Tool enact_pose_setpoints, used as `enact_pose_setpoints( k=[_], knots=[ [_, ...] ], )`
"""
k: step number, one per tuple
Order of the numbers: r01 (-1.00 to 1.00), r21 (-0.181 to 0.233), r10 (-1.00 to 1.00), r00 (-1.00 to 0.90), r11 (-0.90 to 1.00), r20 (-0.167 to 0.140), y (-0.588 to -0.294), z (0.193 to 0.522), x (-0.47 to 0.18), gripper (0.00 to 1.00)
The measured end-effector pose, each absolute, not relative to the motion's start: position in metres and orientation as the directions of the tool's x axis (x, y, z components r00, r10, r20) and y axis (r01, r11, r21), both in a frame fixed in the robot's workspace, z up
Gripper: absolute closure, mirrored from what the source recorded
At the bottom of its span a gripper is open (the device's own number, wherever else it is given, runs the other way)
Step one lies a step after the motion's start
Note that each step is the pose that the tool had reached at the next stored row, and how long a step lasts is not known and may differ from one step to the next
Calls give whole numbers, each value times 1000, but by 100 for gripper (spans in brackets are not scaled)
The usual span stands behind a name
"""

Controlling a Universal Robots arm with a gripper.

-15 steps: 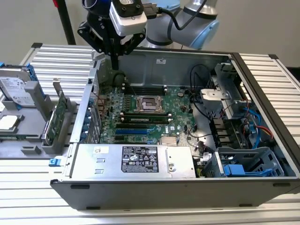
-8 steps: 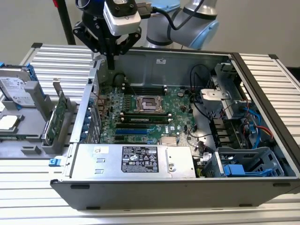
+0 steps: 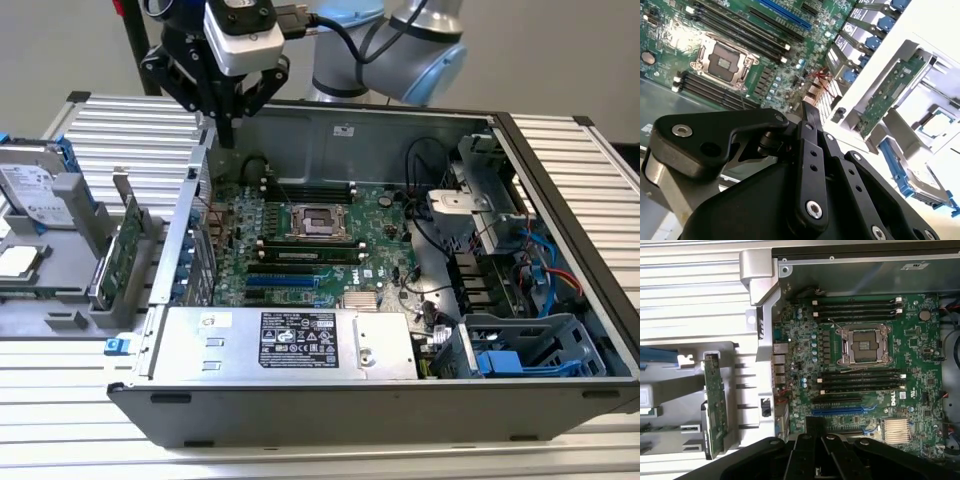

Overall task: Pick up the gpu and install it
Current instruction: 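Reach for the gpu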

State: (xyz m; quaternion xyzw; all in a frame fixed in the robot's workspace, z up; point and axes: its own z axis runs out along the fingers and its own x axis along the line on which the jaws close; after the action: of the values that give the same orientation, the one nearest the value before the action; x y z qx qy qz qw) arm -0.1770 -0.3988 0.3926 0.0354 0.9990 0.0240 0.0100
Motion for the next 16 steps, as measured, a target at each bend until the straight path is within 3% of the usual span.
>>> enact_pose_setpoints(
  k=[16],
  knots=[
    [70, 49, 71, -997, 996, -18, -399, 393, -197, 100]
  ],
)
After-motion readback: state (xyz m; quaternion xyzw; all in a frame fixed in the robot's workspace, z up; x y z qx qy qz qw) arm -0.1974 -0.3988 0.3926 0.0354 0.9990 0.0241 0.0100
